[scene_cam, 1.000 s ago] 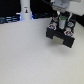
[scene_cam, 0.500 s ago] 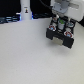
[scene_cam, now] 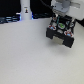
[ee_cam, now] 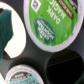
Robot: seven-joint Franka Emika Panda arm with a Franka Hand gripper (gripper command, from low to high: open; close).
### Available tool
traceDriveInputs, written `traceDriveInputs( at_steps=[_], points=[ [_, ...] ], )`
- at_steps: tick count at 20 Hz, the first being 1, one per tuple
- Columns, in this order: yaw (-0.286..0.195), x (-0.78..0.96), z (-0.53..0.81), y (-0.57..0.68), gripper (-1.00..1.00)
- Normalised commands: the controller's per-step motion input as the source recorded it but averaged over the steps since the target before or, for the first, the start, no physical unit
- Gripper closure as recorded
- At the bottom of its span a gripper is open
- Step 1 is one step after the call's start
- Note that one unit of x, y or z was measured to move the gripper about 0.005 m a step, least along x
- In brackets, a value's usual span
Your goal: Open the kcup holder, insert the kcup into the holder, and close the kcup holder
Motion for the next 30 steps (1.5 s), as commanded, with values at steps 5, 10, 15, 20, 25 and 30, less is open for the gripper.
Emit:
traceDriveInputs(
  at_steps=[5, 10, 15, 20, 25, 30],
  points=[
    [0.081, 0.45, 0.56, -0.30, -1.00],
    [0.059, 0.51, 0.40, -0.42, -1.00],
    [0.060, 0.52, 0.29, -0.47, -1.00],
    [0.045, 0.62, 0.15, -0.44, -1.00],
    [0.002, 0.82, 0.13, -0.37, -1.00],
    [0.004, 0.90, 0.08, -0.18, -1.00]
  ],
)
